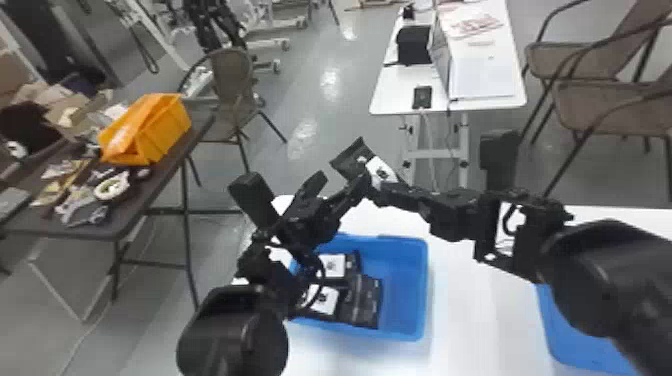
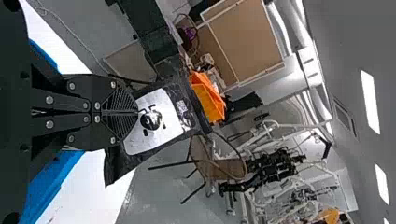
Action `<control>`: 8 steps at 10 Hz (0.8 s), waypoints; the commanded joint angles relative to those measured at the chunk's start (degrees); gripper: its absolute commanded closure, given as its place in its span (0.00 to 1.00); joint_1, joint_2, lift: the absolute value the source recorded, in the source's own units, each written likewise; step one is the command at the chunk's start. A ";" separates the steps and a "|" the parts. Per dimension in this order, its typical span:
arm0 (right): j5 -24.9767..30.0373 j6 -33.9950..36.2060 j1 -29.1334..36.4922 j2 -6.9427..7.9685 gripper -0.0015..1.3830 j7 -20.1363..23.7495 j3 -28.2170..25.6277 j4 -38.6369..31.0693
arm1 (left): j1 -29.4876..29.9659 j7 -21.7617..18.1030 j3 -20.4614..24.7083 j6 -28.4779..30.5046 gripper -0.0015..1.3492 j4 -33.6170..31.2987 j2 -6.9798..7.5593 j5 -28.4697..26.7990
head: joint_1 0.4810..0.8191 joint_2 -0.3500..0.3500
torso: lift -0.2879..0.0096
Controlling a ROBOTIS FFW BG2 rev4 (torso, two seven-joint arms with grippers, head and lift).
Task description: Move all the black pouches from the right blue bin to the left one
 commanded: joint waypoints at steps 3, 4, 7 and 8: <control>-3.06 -1.33 -3.43 -0.18 0.91 1.15 5.54 2.09 | -1.15 0.09 -1.96 0.91 0.13 0.11 0.49 0.92 | 0.57 0.95 | 1.00; -3.32 -1.42 -3.35 -0.18 0.91 1.15 5.54 2.27 | -1.24 0.09 -2.04 2.58 0.20 0.02 0.49 0.74 | 0.57 0.96 | 1.00; -3.59 -1.42 -3.26 -0.18 0.91 1.24 5.54 2.36 | -0.80 2.64 -2.75 2.05 0.90 -1.65 0.49 -3.48 | 0.59 0.96 | 1.00; -3.59 -1.42 -3.17 -0.18 0.91 1.24 5.54 2.36 | -0.44 3.08 -3.19 -0.50 0.90 -1.65 0.58 -4.44 | 0.59 0.96 | 1.00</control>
